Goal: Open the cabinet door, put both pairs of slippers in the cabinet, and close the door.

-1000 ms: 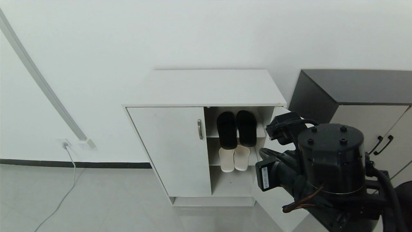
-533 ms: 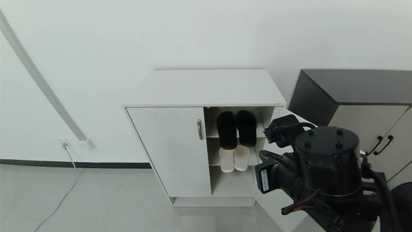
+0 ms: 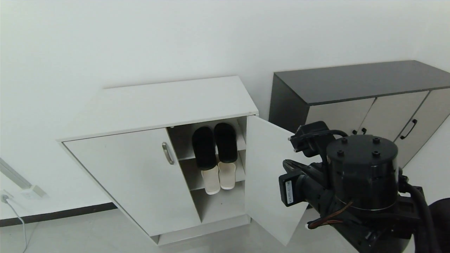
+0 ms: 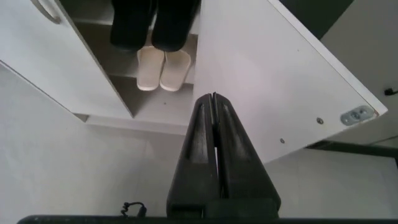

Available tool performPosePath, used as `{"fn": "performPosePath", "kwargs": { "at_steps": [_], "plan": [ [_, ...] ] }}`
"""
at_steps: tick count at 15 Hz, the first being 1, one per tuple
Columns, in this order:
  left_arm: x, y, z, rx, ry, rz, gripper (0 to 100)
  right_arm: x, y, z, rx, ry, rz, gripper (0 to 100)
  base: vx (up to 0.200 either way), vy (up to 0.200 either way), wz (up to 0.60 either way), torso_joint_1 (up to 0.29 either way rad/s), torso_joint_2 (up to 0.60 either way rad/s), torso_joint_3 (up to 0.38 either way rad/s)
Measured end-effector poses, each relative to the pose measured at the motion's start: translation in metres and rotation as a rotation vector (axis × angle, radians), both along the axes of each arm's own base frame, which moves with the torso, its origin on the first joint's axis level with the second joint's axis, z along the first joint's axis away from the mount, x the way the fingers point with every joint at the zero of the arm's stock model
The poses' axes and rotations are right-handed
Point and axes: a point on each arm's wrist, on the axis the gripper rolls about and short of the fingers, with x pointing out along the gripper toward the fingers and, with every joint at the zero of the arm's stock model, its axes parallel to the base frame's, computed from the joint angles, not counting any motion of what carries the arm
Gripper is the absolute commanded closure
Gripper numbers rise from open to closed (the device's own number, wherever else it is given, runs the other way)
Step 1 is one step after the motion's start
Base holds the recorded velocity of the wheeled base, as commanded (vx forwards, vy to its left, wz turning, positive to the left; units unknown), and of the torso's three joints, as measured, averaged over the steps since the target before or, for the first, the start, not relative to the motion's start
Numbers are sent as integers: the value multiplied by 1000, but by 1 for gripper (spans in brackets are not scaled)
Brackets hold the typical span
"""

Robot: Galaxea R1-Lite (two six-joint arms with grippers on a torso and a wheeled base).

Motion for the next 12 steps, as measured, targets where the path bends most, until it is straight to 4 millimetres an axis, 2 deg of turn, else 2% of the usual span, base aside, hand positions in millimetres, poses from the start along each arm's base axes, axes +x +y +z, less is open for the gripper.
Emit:
{"fn": "performPosePath", "kwargs": {
  "at_steps": [5, 11, 12],
  "plan": [
    [0, 0, 0, 1, 0, -2, 100, 1, -2, 6, 16, -51, -4, 100, 0, 0, 0, 0, 0, 0],
    [0, 0, 0, 1, 0, -2, 100, 11, -6, 15, 40, -68, -35, 100, -200, 0, 0, -2, 1, 2],
    [0, 0, 0, 2, 0, -2, 100, 16, -8, 16, 39, -68, -52, 100, 0, 0, 0, 0, 0, 0]
  ]
}}
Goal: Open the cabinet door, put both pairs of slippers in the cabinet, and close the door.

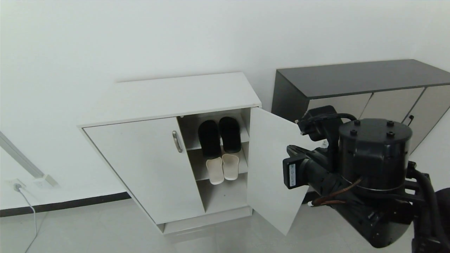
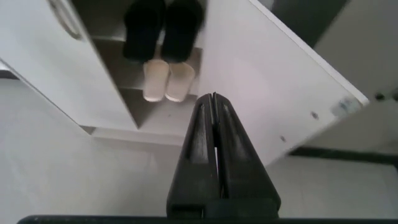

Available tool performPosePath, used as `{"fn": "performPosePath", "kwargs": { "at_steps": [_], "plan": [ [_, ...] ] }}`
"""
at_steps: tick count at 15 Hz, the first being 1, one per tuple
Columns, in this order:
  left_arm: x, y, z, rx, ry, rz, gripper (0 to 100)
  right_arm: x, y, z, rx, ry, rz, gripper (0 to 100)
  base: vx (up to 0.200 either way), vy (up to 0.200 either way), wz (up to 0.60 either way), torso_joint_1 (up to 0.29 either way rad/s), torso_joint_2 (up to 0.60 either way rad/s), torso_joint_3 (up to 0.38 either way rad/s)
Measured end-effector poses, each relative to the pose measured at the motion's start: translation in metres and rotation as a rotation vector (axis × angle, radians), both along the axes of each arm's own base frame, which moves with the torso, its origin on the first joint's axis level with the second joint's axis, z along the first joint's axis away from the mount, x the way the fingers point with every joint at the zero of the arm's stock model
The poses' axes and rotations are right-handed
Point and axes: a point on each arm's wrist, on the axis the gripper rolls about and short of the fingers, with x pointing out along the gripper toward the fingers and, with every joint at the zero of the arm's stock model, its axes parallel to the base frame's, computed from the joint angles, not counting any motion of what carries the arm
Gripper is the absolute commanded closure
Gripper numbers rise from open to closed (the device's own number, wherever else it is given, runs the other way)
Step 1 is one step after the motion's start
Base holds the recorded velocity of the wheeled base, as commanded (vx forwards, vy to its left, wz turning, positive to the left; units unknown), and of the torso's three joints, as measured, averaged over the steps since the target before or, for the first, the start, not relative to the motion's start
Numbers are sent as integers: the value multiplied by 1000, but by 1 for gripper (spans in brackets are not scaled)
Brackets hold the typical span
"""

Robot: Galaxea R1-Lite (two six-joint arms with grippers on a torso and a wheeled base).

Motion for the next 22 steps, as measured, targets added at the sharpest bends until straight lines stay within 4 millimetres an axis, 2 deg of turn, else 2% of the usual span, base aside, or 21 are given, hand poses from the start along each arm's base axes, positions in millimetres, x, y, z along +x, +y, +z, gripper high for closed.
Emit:
{"fn": "performPosePath", "kwargs": {
  "at_steps": [3, 7, 10, 14, 17, 22],
  "plan": [
    [0, 0, 0, 0, 0, 0, 100, 18, -8, 9, -3, 3, -63, 100, 0, 0, 0, 0, 0, 0],
    [0, 0, 0, 0, 0, 0, 100, 64, -25, 23, 16, 14, -134, 100, 0, 0, 0, 0, 0, 0],
    [0, 0, 0, 0, 0, 0, 100, 100, -36, 21, 47, 21, -170, 100, 0, 0, 0, 0, 0, 0],
    [0, 0, 0, 0, 0, 0, 100, 136, -51, 15, 71, 29, -209, 100, 0, 0, 0, 0, 0, 0],
    [0, 0, 0, 0, 0, 0, 100, 154, -58, 6, 66, 43, -233, 100, 0, 0, 0, 0, 0, 0],
    [0, 0, 0, 0, 0, 0, 100, 167, -62, -5, 56, 65, -250, 100, 0, 0, 0, 0, 0, 0]
  ]
}}
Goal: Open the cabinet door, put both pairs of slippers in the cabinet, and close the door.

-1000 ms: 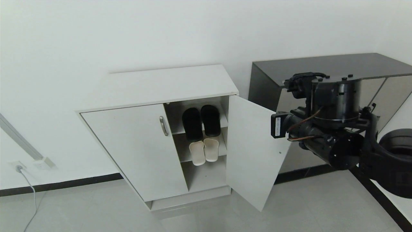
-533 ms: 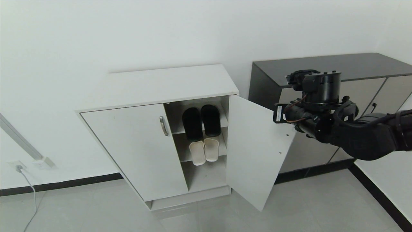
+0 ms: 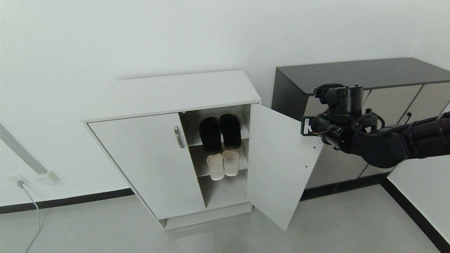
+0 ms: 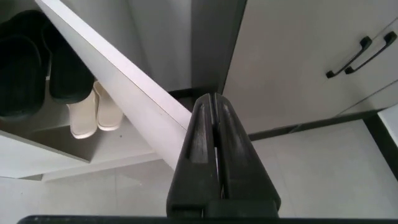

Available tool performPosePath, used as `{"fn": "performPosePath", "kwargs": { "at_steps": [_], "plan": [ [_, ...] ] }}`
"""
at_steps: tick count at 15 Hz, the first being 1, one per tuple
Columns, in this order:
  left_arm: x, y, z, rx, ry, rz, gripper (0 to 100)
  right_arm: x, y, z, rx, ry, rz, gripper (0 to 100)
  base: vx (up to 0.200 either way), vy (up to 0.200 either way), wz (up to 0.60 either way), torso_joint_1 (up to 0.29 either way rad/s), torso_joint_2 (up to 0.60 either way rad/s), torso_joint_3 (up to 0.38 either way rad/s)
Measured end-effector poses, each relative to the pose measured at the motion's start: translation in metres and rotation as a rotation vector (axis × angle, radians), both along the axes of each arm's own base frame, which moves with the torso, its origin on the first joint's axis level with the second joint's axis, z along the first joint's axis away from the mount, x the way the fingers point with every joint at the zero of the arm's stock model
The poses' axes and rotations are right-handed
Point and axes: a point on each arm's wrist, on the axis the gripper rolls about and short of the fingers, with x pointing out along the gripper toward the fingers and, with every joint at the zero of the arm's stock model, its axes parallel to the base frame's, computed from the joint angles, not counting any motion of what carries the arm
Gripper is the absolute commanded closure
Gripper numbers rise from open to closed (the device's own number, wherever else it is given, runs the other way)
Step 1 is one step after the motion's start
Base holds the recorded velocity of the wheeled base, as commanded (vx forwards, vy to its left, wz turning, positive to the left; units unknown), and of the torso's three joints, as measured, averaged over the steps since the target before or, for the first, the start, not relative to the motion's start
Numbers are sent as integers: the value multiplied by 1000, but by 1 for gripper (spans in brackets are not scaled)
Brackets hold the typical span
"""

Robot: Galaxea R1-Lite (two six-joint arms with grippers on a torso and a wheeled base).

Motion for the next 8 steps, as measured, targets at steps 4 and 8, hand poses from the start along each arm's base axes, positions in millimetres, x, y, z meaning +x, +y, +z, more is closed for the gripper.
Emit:
{"fn": "performPosePath", "kwargs": {
  "at_steps": [4, 8],
  "plan": [
    [0, 0, 0, 0, 0, 0, 100, 4, -2, -5, -5, 11, -9, 100, 0, 0, 0, 0, 0, 0],
    [0, 0, 0, -1, 0, 0, 100, 6, -5, -7, -8, 16, -17, 100, 0, 0, 0, 0, 0, 0]
  ]
}}
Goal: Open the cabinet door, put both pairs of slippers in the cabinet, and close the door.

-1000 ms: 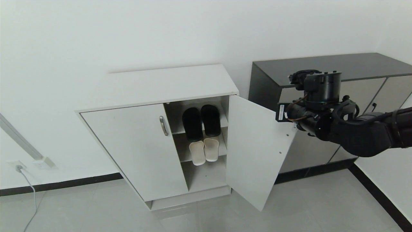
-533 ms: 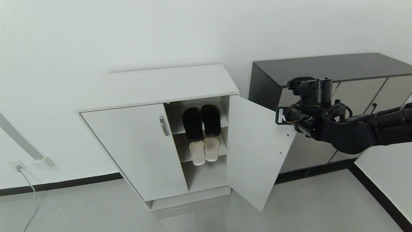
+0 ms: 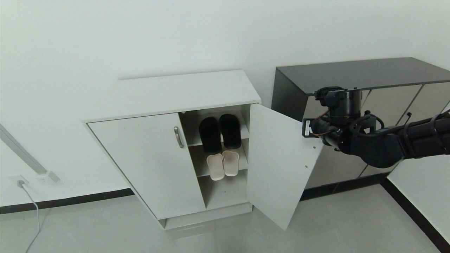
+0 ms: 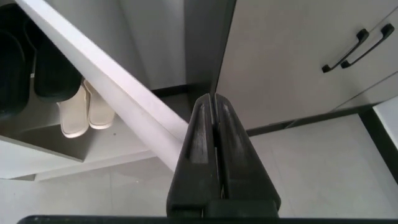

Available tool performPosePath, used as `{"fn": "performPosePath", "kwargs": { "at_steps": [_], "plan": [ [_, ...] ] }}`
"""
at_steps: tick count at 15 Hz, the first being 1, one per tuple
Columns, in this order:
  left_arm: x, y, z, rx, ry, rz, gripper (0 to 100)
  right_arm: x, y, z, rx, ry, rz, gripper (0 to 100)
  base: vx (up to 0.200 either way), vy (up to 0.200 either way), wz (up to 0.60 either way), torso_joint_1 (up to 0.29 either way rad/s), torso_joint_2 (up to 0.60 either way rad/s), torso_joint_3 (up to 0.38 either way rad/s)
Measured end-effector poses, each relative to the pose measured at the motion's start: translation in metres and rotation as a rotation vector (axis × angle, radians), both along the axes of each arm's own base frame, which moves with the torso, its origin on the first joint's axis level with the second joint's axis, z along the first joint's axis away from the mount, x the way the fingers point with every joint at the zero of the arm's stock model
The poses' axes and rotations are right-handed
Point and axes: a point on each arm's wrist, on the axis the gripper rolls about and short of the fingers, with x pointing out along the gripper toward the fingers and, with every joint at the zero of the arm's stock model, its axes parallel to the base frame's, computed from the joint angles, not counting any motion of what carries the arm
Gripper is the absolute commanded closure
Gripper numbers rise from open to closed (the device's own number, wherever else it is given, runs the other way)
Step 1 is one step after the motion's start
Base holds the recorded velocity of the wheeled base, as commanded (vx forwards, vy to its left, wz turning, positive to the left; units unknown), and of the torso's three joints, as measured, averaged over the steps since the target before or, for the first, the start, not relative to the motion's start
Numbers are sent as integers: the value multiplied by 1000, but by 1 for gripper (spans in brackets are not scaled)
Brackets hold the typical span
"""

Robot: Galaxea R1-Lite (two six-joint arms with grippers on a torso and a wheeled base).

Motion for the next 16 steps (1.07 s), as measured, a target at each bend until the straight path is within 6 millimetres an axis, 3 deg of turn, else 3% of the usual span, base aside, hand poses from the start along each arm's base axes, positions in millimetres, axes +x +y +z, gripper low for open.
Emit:
{"fn": "performPosePath", "kwargs": {
  "at_steps": [7, 14, 16],
  "plan": [
    [0, 0, 0, 0, 0, 0, 100, -12, 13, -2, -3, 13, 41, 100, 0, 0, 0, 0, 0, 0],
    [0, 0, 0, 0, 0, 0, 100, -72, 53, 9, 10, 8, 209, 100, 0, 0, 0, 0, 0, 0],
    [0, 0, 0, 0, 0, 0, 100, -84, 57, 16, 19, -4, 236, 100, 0, 0, 0, 0, 0, 0]
  ]
}}
